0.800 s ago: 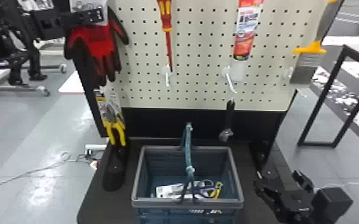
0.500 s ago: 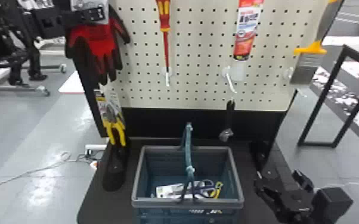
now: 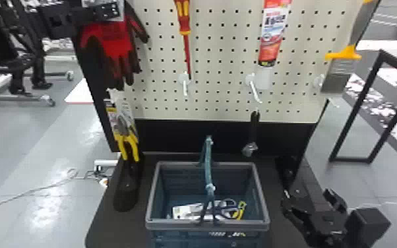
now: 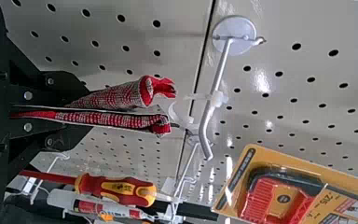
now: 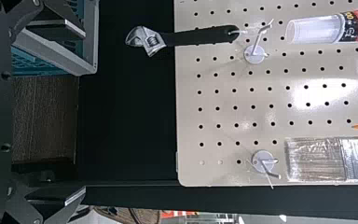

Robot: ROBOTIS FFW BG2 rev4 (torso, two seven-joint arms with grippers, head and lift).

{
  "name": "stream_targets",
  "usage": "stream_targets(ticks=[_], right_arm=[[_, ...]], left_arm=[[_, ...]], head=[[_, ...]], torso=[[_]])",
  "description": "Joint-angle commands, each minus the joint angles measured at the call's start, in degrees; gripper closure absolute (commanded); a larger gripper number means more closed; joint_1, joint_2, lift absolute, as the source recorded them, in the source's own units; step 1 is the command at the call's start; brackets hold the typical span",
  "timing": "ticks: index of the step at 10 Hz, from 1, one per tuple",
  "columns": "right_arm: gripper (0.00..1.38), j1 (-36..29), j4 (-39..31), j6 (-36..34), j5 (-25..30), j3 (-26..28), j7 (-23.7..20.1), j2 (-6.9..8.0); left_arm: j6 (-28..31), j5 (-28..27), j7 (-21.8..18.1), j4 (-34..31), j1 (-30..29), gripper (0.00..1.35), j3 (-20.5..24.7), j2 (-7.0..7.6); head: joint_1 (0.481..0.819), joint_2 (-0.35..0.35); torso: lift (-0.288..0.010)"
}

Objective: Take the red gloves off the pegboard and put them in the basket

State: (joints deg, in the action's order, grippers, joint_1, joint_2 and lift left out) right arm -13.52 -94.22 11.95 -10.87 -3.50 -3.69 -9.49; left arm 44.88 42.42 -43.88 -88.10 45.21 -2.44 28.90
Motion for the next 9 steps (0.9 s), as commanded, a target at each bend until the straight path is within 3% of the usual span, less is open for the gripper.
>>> stream_targets(ticks=[1,6,9], right_arm=[[0.14,0.0,0.0,0.0,0.0,0.1,0.0,0.0],[0.14,-0.2,0.0,0.0,-0.1,0.1,0.0,-0.09],[0.14,-0.3,-0.1,0.0,-0.3,0.1,0.0,-0.09]], left_arm=[[0.6,0.7,0.9,-2.2,-0.4,1.21,0.0,-0.16],[2.0,4.3,8.2,-11.2,-3.0,1.21,1.3,-0.95],[2.2,3.6,13.9,-17.8,-6.8,1.21,4.9,-2.8]], head=[[0.549,0.0],[0.549,0.0],[0.549,0.0]], torso=[[-0.1],[-0.1],[-0.1]])
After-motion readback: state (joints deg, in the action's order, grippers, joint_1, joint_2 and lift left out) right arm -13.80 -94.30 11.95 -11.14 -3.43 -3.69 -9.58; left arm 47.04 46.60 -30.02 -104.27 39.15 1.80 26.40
